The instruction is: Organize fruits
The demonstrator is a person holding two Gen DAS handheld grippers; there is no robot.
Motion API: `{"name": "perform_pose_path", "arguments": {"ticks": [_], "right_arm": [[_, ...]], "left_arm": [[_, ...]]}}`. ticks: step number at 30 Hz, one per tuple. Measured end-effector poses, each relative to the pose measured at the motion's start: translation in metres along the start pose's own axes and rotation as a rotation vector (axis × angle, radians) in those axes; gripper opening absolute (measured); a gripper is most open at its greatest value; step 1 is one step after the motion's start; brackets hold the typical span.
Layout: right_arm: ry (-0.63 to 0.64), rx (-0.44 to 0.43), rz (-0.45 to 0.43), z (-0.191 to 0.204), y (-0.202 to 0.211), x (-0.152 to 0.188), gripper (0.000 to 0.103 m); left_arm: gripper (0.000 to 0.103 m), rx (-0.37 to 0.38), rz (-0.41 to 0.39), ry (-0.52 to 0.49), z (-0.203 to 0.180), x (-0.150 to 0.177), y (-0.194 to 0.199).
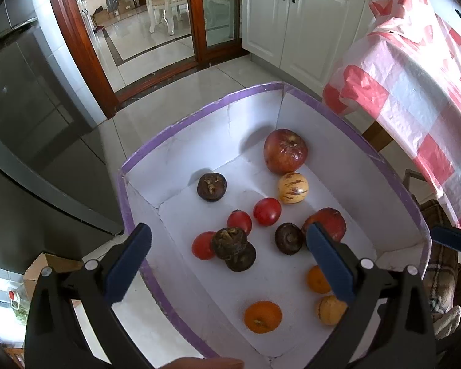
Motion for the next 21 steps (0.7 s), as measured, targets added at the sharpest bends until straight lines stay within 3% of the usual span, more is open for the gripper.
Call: {"name": "perform_pose_path", "arguments": {"ticks": [21], "right_arm": [[0.004, 0.004, 0.008, -0.0025, -0.0045, 0.0032, 0.087]], "left_arm": [[0.101, 0.003, 0.008, 0.002, -0.0003, 0.0027, -0.0061]]}}
Point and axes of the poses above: each gripper's, at about its wrist camera, not at the fingertips, and y roughly against the way its jaws point, z to its left, x to its underside, the point moved 10 cm from there along -y, roughly the way its jaws point, and after that the axes turned 7 degrees about -y, right-handed, at the moved point
